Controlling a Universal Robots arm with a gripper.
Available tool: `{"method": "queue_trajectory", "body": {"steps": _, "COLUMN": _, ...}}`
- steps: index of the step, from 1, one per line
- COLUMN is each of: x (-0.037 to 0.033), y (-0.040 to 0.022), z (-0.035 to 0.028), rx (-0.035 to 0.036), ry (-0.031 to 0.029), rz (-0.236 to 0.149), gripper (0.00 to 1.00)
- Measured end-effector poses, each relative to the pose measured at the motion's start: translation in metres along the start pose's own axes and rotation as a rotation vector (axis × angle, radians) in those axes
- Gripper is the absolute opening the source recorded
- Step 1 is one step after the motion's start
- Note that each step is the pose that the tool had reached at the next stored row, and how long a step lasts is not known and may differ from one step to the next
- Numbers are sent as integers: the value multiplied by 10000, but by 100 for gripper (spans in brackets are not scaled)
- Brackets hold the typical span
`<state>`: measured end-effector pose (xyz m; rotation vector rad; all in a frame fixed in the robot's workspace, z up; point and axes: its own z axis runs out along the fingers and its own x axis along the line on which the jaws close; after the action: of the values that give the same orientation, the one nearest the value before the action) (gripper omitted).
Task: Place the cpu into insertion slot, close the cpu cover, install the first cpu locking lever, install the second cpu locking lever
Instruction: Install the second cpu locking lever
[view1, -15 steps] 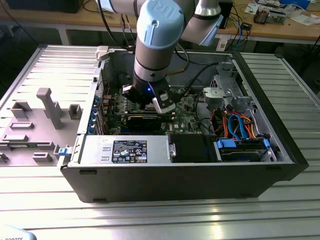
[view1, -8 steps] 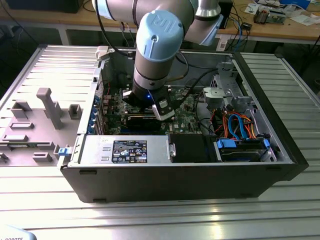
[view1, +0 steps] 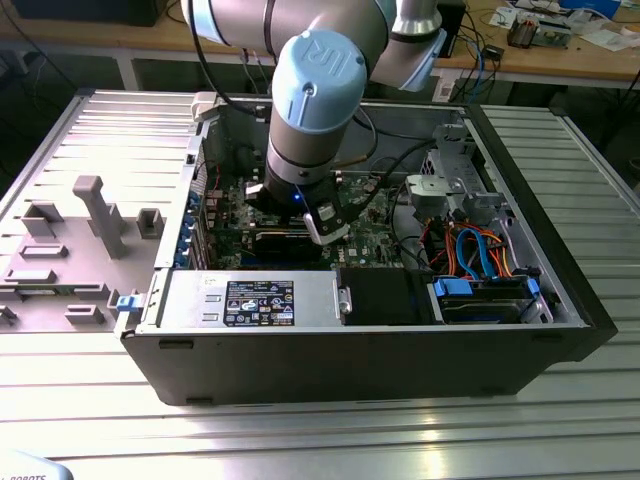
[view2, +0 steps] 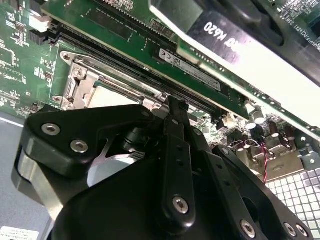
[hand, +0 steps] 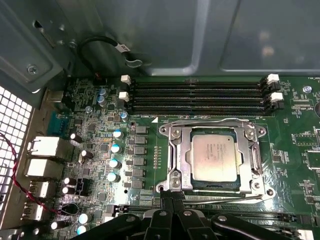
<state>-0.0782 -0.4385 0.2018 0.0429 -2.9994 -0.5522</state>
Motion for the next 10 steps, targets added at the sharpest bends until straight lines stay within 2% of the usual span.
{"method": "queue_trajectory", "body": {"steps": 10, "x": 12, "y": -11, "z": 30, "rx": -37, "ry": 1, "rz": -3, "gripper": 11}}
